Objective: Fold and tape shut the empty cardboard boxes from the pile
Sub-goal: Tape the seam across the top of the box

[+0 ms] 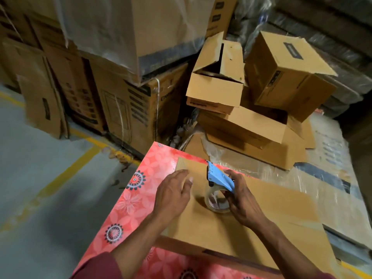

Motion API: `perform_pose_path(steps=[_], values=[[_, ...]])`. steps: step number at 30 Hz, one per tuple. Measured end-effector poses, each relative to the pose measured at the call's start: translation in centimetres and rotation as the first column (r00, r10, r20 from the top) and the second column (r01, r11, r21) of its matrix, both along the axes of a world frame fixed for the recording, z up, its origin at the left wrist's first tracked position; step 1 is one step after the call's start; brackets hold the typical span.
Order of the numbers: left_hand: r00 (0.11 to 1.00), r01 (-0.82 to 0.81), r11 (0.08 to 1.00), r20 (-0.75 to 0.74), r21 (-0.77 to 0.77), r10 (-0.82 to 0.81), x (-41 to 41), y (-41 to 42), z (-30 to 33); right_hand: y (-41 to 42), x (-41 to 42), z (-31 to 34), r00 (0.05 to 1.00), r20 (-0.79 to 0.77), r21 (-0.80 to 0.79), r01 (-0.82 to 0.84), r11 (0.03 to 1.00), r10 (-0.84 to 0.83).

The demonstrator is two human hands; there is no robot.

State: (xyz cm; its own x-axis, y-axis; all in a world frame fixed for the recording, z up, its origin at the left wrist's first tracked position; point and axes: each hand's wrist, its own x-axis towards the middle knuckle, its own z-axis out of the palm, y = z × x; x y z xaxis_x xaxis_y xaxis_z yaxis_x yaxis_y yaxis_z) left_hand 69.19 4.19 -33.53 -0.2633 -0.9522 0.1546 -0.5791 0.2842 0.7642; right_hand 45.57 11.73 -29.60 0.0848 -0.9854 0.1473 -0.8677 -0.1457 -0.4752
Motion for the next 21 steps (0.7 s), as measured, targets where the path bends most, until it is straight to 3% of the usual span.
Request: perform_pose_path(steps=[1, 3, 5, 7, 10, 14, 17, 21], values=[[0.978, -0.036, 0.977, -0.194, 0.208, 0.078, -0.8, -0.1, 1.1, 0.0, 0.0, 0.0, 1.000, -0.002, -0.002, -0.002, 1.000, 0.002], [0.845, 0.102, 0.753, -0.456, 0.650, 0.279, -2.5, -0.1, 3.3, -0.1, 0.2, 0.0, 1.000, -0.010, 0.005, 0.002, 1.000, -0.002], [0.770, 0.239, 0.503, -0.478, 0.831, 0.423, -3.3, 0.1, 4.7, -0.1, 0.6, 0.1, 0.999, -0.037, 0.011, 0.009, 1.000, -0.009], [0.694, 0.308, 0.405, -0.494, 0.861, 0.523, -3.5, 0.3, 5.3, 0.0, 1.0, 0.2, 0.998, -0.067, 0.019, -0.003, 1.000, 0.005], [0.615, 0.334, 0.387, -0.510, 0.859, 0.602, -3.7, 0.8, 5.4, -0.2, 1.4, 0.3, 0.992, -0.122, 0.036, -0.013, 0.999, 0.018], [0.551, 0.242, 0.356, -0.430, 0.902, 0.715, -3.9, 1.2, 4.7, -0.4, 1.9, 1.0, 0.981, -0.189, 0.089, -0.019, 0.996, 0.035], [0.579, 0.147, 0.386, -0.396, 0.911, 0.713, -4.1, 1.5, 4.1, -0.8, 2.5, 1.8, 0.975, -0.222, 0.138, -0.001, 0.990, 0.032], [0.650, 0.046, 0.525, -0.424, 0.850, 0.631, -3.6, 1.1, 3.4, -1.5, 3.1, 3.1, 0.972, -0.226, 0.226, -0.003, 0.974, 0.056]])
